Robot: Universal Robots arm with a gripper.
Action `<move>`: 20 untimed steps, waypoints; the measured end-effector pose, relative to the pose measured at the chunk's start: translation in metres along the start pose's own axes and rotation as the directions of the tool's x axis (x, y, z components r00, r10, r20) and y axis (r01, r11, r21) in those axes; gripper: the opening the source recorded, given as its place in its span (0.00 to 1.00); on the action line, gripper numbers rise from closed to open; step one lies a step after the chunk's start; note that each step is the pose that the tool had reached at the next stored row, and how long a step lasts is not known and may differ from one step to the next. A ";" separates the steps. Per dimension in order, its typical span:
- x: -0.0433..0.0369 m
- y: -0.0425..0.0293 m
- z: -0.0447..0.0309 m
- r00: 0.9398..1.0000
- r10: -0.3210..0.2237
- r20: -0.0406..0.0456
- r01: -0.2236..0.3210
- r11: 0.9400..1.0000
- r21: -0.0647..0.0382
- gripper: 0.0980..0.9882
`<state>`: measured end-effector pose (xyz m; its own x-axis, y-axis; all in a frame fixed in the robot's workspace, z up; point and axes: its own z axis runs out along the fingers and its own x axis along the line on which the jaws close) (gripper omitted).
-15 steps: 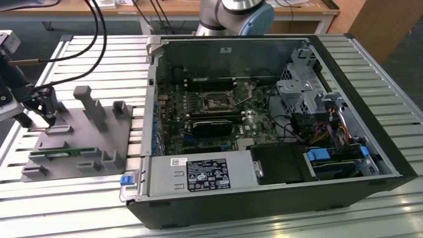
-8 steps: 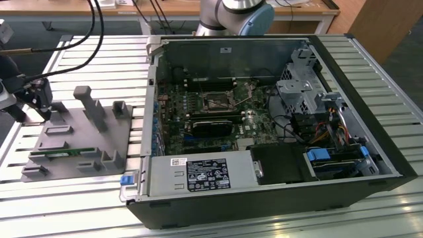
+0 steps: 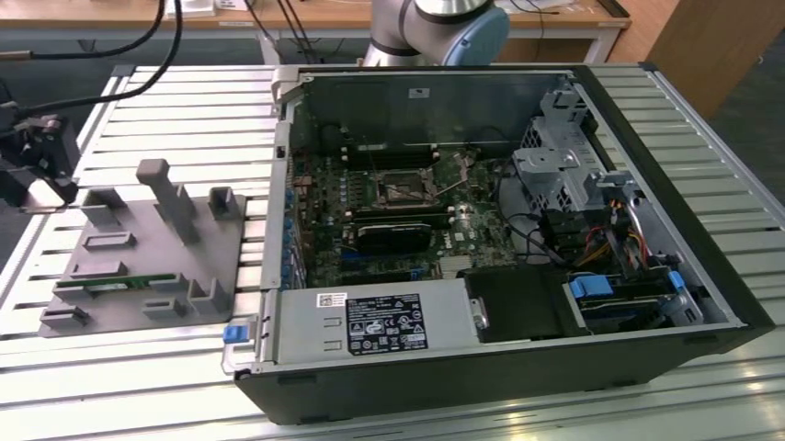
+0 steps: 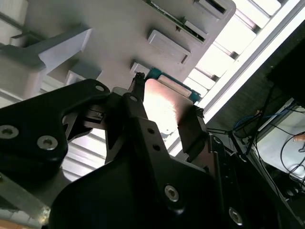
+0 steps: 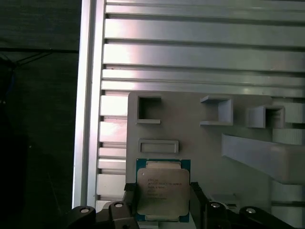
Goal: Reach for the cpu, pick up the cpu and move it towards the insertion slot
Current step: 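Pick up the cpu and move it towards the insertion slot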
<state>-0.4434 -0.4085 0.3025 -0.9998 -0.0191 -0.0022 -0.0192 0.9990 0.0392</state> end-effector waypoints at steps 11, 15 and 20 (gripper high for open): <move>-0.0001 0.0014 -0.0341 1.000 0.000 0.000 0.000 1.000 0.000 0.49; -0.0001 0.0018 -0.0440 1.000 0.000 0.000 0.000 1.000 0.000 0.49; -0.0001 0.0027 -0.0545 1.000 0.000 0.000 0.000 1.000 0.001 0.49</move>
<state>-0.4434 -0.4079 0.3571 -0.9998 -0.0191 -0.0023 -0.0192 0.9991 0.0381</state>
